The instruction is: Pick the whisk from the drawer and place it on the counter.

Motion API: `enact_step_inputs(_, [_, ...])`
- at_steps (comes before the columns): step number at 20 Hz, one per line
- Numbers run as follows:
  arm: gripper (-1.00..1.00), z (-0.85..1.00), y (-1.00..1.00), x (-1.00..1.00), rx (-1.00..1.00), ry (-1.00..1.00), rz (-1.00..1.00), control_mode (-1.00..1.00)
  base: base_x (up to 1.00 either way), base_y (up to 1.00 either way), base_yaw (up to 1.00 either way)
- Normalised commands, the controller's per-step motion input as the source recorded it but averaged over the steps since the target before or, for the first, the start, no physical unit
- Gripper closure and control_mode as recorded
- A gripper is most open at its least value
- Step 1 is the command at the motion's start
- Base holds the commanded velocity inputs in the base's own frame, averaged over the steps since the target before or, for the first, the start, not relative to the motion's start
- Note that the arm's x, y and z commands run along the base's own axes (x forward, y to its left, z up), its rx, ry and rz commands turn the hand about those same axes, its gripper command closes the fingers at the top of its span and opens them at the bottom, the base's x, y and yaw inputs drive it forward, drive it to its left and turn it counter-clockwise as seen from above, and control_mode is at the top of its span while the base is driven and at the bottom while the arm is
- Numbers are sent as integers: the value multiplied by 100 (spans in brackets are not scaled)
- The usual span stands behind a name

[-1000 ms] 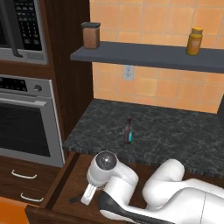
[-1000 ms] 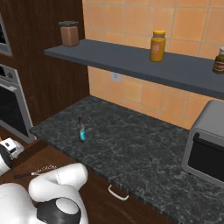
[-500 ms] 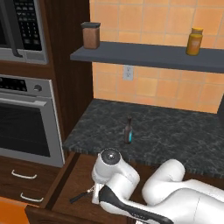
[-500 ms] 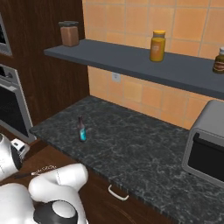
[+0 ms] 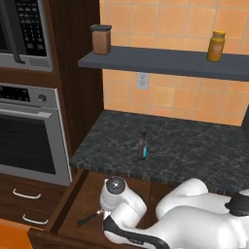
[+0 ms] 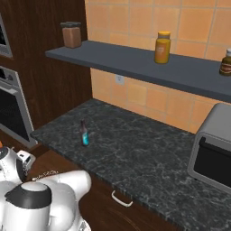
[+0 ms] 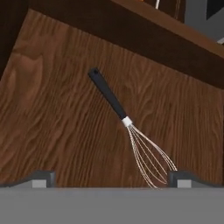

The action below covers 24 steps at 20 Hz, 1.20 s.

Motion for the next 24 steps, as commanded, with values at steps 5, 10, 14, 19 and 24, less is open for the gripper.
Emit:
enact_step_inputs(5, [-100,-15,24,34,-7,9,1,-100,0,0,0])
enact_step_inputs(10, [-100,-23,28,36,-8,6,0,-100,0,0,0])
enact_step_inputs(14, [-100,-42,19,16,-10,0,0,-100,0,0,0])
enact_step_inputs(19, [-100,-47,9,14,-8,1,0,-100,0,0,0])
enact_step_inputs(24, [-100,-48,21,26,-9,3,1,-100,0,0,0])
